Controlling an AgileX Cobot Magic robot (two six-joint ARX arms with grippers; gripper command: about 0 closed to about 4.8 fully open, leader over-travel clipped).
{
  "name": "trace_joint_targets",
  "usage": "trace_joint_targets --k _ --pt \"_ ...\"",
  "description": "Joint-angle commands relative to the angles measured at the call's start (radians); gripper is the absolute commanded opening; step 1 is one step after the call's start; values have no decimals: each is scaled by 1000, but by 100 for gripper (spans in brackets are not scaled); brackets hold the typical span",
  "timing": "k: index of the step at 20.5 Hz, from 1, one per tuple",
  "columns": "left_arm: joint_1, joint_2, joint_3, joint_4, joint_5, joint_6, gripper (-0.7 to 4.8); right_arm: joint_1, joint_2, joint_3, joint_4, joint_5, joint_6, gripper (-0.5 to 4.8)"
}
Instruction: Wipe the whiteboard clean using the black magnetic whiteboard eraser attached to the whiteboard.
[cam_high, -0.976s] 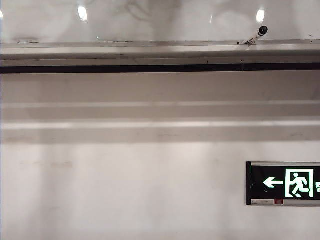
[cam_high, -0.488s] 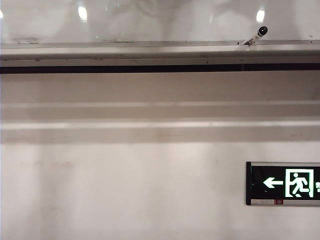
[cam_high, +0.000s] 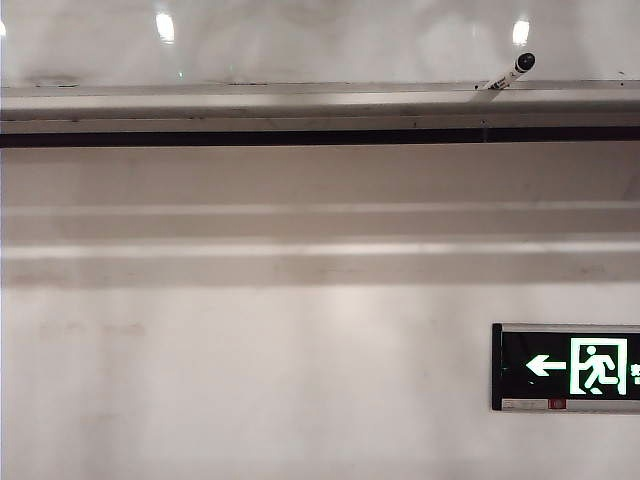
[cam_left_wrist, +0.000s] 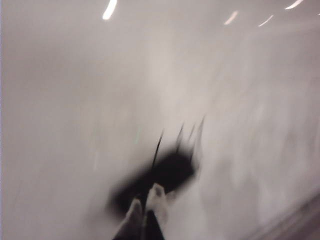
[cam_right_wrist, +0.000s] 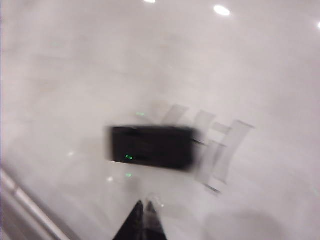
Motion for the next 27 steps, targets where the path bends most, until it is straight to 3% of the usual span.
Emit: trace_joint_targets --k 1,4,7,8,10,12,13,16,22,27 --pt "-1 -28 35 -224 -151 -71 -8 122 39 14 42 154 -206 -6" --pt "-1 -31 80 -379 -188 -129 -8 258 106 43 86 261 -468 -6" --pt "0 -39 89 -397 -188 -131 -8 312 191 43 228 308 -690 13" --pt "-1 -42 89 -393 -188 -131 -8 312 214 43 260 309 -748 73" --pt "-1 -51 89 -389 -185 -113 -8 312 267 42 335 358 -870 304" --pt "-1 -54 89 -383 -185 -113 -8 303 317 43 397 368 -981 433" --pt "-1 -55 89 -382 -185 -113 -8 290 338 44 417 362 -1035 457" --pt "-1 -59 89 -378 -179 -113 -8 250 407 68 430 318 -1137 471" --pt "-1 -65 96 -366 -177 -113 -8 156 509 209 383 291 -1160 473" --pt "-1 -67 96 -362 -177 -117 -8 137 565 303 293 250 -1189 471"
